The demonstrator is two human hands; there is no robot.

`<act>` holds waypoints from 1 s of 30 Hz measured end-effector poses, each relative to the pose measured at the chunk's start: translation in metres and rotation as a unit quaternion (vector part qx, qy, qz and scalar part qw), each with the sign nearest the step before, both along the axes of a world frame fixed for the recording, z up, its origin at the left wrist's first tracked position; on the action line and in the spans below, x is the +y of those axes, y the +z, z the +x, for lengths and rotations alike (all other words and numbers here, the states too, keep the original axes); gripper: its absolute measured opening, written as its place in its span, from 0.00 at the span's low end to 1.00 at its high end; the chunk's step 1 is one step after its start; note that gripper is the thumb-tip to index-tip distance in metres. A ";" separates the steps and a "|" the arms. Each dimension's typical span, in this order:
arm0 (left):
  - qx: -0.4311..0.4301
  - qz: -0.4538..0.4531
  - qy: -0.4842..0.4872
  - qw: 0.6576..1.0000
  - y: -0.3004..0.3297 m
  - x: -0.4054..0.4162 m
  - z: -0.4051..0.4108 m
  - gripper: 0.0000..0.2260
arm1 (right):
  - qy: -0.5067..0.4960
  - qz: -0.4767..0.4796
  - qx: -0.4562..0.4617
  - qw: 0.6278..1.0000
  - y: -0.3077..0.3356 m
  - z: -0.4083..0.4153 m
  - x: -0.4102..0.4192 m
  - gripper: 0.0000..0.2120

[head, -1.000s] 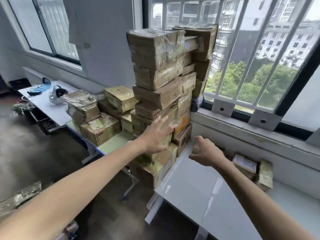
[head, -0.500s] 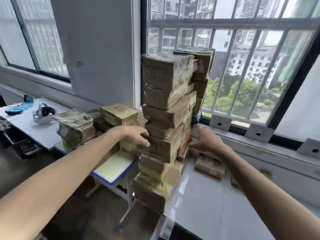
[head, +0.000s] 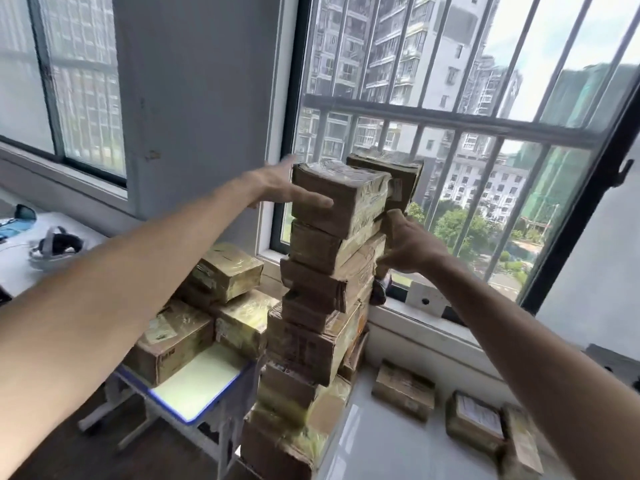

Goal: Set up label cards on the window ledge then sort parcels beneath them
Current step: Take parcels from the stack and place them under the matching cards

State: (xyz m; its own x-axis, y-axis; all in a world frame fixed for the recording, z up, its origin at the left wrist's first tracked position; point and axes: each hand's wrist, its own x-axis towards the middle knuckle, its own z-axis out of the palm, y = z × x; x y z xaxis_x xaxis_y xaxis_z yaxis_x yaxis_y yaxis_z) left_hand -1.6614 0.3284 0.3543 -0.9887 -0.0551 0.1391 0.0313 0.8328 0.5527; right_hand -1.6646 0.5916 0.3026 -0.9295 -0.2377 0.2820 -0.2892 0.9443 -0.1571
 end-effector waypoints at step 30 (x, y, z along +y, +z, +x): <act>0.235 -0.304 -0.222 0.896 -0.001 0.048 0.016 0.59 | 0.159 -0.004 0.005 0.987 0.058 -0.017 0.063 0.77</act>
State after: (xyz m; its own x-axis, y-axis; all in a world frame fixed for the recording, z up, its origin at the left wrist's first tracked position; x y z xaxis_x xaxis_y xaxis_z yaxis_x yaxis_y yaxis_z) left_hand -1.6451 0.3761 0.3533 -0.7185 0.5559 0.4179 0.5441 0.8236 -0.1601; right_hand -1.6819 0.6544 0.3603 -0.8049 -0.5156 0.2936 -0.5731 0.8038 -0.1597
